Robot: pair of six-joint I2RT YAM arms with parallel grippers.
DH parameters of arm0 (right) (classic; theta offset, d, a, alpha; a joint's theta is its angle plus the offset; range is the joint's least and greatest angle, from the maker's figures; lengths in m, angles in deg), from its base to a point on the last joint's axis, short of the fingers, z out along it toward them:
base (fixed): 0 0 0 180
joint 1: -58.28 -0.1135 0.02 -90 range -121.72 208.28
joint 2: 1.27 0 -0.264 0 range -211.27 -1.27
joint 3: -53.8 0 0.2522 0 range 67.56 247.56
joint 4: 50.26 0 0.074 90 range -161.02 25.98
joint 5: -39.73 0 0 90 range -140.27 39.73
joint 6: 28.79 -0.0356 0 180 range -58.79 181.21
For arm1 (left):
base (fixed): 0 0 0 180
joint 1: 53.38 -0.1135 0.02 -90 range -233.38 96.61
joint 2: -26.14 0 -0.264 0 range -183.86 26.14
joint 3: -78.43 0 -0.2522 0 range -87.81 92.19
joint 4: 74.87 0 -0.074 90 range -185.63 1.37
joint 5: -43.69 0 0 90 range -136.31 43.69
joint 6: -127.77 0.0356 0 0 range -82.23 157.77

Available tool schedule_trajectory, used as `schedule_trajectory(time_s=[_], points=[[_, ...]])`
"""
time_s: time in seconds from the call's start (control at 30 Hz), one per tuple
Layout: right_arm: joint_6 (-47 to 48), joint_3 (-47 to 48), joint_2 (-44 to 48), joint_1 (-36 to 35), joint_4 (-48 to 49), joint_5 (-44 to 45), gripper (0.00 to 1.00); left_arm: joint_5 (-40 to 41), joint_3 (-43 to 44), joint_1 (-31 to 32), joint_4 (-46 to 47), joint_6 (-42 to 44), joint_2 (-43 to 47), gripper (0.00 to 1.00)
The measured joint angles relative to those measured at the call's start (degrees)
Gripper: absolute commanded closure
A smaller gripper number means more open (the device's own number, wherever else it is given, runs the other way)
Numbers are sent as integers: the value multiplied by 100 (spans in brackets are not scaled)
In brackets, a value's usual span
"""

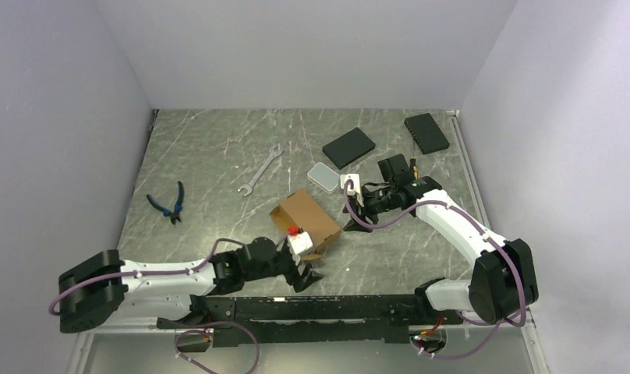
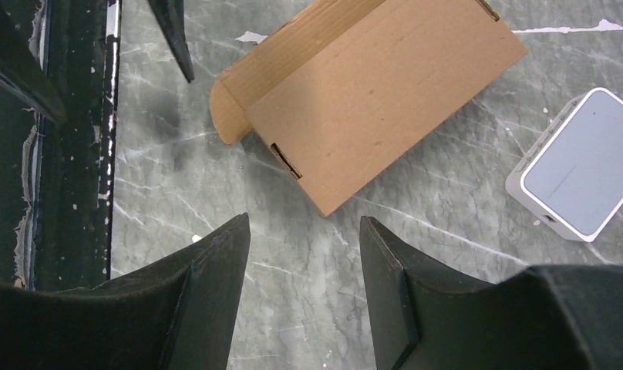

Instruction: Fold the paper box

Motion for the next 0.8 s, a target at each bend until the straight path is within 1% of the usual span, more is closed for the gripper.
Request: schedule_trajectory(time_s=[0.1, 0.17, 0.33, 0.37, 0.53, 0.8], points=[[-2, 0, -9, 0, 0, 0, 43, 474, -92, 468, 306, 538, -354, 28], [-2, 0, -11, 0, 0, 0, 43, 726, -170, 557, 431, 796, -518, 31], [-2, 0, -81, 0, -4, -4, 43, 1222, -227, 629, 621, 1279, -791, 34], [-2, 0, -111, 0, -9, -4, 43, 1281, -227, 632, 669, 1342, -835, 36], [-4, 0, -186, 0, -33, -2, 44, 1482, -227, 643, 828, 1558, -1088, 52], [-26, 0, -267, 0, -55, -2, 45, 1574, -210, 643, 975, 1696, -1425, 57]])
